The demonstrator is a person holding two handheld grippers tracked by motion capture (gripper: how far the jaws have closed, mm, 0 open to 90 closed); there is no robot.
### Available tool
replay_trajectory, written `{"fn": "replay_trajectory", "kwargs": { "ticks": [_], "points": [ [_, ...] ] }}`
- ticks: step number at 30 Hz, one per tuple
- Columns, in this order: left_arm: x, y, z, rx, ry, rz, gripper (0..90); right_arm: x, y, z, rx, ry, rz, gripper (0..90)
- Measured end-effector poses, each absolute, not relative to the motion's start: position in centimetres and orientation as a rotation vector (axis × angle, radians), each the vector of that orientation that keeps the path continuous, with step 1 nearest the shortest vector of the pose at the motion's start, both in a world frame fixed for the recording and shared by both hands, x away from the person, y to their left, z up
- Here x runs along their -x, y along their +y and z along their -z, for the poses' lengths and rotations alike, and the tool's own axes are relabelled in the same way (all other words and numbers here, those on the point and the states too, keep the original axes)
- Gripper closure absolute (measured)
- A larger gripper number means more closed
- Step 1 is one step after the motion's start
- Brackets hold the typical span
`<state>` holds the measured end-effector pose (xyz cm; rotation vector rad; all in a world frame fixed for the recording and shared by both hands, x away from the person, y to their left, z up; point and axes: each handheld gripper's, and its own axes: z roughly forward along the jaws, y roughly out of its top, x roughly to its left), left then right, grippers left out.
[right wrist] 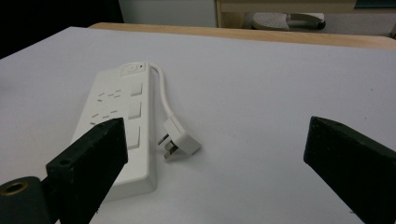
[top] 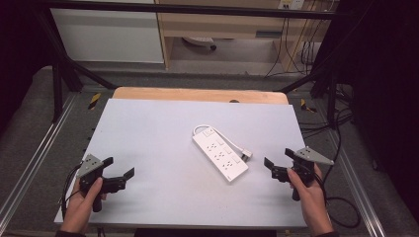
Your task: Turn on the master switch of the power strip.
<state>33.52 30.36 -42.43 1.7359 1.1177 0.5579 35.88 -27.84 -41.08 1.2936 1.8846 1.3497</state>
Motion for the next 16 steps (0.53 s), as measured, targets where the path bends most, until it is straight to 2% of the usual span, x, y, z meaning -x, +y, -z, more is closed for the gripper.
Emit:
{"fn": "replay_trajectory", "kwargs": {
  "ticks": [11,16],
  "points": [
    [-33.5,30.3,42.4,-1.74,1.107,-0.562,6.0,-34.9,-27.6,44.0,-1.31,1.97,-1.228,5.7],
    [-33.5,30.1,42.4,-1.745,1.105,-0.559,6.0,-36.0,-26.2,45.1,-1.305,2.044,-1.111,5.3]
  ]
}}
